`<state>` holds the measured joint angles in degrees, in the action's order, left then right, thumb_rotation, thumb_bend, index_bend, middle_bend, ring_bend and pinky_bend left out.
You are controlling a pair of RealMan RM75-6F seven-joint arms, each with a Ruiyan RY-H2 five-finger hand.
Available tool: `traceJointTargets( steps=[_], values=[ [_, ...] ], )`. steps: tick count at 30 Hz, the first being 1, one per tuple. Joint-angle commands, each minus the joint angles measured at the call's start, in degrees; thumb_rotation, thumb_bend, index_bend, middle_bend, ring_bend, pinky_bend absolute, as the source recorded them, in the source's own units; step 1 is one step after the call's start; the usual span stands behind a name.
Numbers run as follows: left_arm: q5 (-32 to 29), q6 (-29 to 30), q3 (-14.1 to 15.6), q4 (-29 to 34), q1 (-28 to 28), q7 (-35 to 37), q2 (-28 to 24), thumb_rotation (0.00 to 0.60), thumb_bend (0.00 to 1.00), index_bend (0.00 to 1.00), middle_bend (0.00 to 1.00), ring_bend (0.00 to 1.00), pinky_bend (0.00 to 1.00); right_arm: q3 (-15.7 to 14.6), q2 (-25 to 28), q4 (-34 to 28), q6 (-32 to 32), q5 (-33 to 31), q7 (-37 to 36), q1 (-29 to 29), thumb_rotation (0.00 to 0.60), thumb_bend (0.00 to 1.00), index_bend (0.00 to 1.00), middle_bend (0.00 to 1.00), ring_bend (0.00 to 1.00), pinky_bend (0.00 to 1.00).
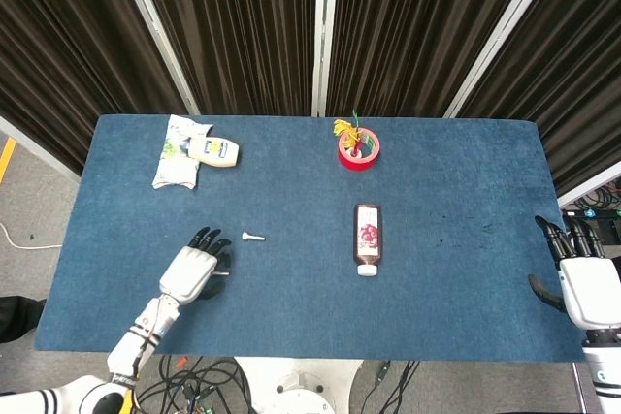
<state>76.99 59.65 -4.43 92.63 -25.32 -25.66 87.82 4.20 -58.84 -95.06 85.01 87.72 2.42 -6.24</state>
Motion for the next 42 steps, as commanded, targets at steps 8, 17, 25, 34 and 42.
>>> traceJointTargets(
  steps=[8, 17, 25, 34, 42],
  values=[
    [-5.88, 2.05, -0.68, -3.95, -0.55, -4.27, 5.40, 0.600, 0.31, 0.48, 0.18, 0.05, 0.00, -0.02, 0.18, 0.15, 0.52, 0.15, -0.36, 0.31, 0.600, 0.18, 0.04, 0.17, 0.02, 0.05],
    [-6.63, 2.31, -0.14, -3.84, -1.04, -4.05, 5.49, 0.600, 0.31, 0.51, 0.18, 0.05, 0.00, -0.05, -0.06, 0.73, 0.40, -0.18, -1.04, 0.46, 0.600, 0.18, 0.04, 0.17, 0.02, 0.05],
    [-6.87, 2.20, 0.41, -3.50, -1.57, -3.45, 5.72, 0.600, 0.36, 0.53, 0.18, 0.05, 0.00, 0.01, -0.18, 1.01, 0.12, -0.36, -1.39, 0.38, 0.600, 0.18, 0.04, 0.17, 0.02, 0.05],
    [-6.03, 3.37, -1.17, -1.50, -1.11, 4.75, 4.25, 0.600, 0.38, 0.55, 0.19, 0.05, 0.00, 0.14, -0.16, 1.17, 0.18, -0.67, -1.63, 0.49, 0.600, 0.18, 0.04, 0.17, 0.02, 0.05],
    [-6.36, 3.15, -3.40, -1.68, -0.62, 15.55, 2.30, 0.600, 0.38, 0.54, 0.19, 0.05, 0.00, 0.16, -0.26, 1.26, 0.01, -0.81, -1.82, 0.47, 0.600, 0.18, 0.04, 0.17, 0.02, 0.05]
  ],
)
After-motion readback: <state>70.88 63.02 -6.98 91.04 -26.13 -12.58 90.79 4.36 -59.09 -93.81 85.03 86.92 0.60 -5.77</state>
